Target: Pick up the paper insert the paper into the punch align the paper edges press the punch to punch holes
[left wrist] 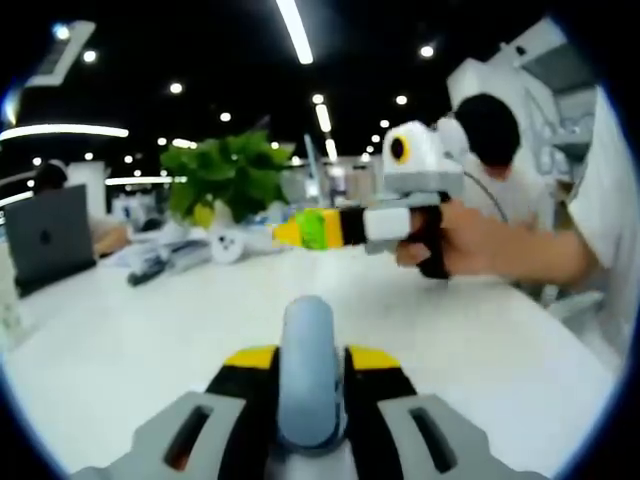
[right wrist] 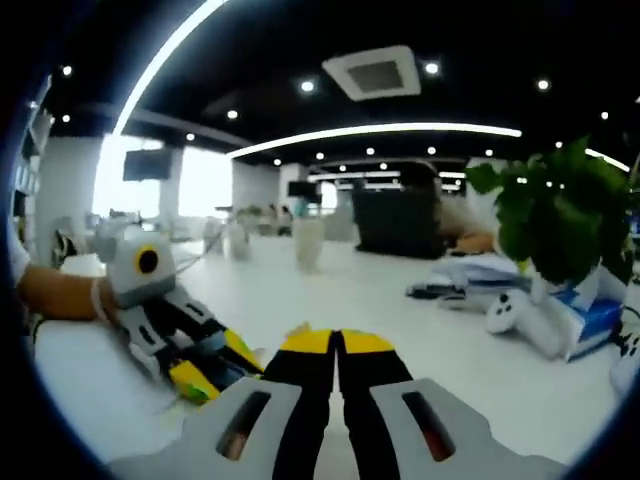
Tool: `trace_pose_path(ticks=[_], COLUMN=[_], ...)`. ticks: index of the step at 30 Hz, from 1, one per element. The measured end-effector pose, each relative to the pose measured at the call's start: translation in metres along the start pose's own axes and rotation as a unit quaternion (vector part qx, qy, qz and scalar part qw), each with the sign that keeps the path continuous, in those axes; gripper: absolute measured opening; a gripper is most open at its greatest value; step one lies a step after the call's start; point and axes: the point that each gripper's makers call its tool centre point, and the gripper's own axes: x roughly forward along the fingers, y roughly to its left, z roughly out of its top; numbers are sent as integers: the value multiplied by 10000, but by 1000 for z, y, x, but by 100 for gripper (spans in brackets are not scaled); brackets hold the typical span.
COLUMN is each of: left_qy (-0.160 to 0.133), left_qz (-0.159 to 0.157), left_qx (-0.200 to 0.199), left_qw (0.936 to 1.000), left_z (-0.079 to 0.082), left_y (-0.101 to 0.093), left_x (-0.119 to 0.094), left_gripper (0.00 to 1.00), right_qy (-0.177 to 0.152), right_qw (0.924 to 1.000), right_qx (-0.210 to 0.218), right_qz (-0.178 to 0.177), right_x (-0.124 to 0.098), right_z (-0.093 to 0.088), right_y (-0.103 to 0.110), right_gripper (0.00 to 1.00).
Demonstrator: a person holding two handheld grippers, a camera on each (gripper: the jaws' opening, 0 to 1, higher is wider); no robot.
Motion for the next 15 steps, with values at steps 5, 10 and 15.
trace_pose_path(ticks=[5, 10, 15], left_qy=[-60, -378, -474], left_qz=[6, -156, -144], left_qx=[-24, -273, -328], left_qw=[10000, 9988, 9982], left_z=[3, 16, 19], left_y=[0, 0, 10], left_x=[0, -2, -3], left_gripper=[41, 59, 59], right_qy=[120, 214, 222], right_qw=[9999, 9997, 9994], right_qx=[63, 42, -175], right_qz=[-16, 125, 205], right_x=[-2, 1, 2], right_z=[-16, -21, -21], right_y=[-7, -1, 6], right_gripper=[5, 9, 9])
